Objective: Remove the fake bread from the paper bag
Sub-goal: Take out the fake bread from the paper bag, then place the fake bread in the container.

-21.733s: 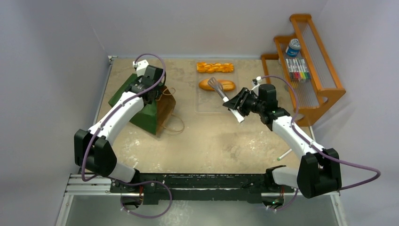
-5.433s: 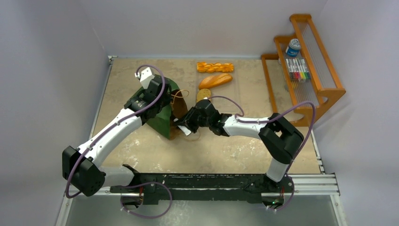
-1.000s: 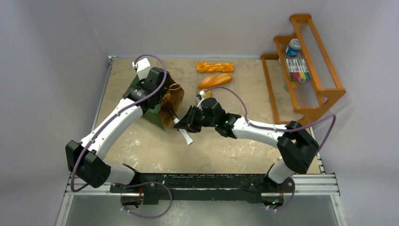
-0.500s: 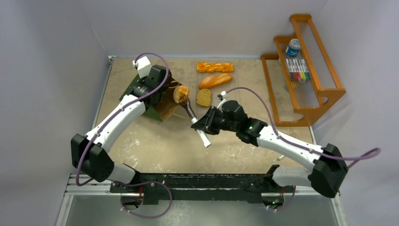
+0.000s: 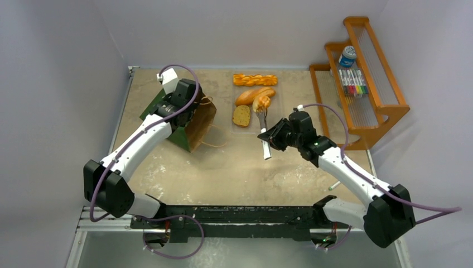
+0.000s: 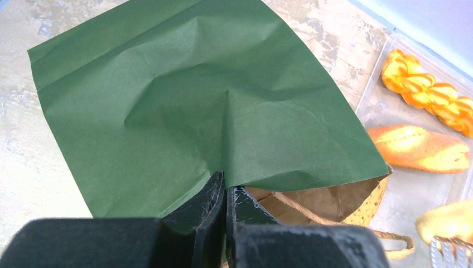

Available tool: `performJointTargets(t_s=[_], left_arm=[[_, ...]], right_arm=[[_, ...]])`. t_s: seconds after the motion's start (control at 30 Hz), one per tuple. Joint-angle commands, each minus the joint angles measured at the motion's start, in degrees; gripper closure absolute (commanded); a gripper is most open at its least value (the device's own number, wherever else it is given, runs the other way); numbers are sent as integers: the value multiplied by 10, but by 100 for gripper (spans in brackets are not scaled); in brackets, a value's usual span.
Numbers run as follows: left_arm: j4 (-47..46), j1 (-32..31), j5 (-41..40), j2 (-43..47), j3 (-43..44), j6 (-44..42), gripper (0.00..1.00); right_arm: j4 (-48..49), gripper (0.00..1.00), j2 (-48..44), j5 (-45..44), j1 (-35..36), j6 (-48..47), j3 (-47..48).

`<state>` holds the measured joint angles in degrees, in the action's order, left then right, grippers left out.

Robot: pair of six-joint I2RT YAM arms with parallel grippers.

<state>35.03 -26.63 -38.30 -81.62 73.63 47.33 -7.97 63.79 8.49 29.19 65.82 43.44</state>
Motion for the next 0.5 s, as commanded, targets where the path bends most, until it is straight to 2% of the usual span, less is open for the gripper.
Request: performJointTargets(t_s=[0.0,0.17,0.47], left_arm=[[-30,4,7,36,-11,-10,100],[-32,4,15,51,-18,-22,100],[-33,5,21,59,-19,-33,100]], right_arm=[[24,88,30,13,-13,-12,-1],[42,83,67,14,-19,-7,-3],[61,61,111,20,-21,-14,14]])
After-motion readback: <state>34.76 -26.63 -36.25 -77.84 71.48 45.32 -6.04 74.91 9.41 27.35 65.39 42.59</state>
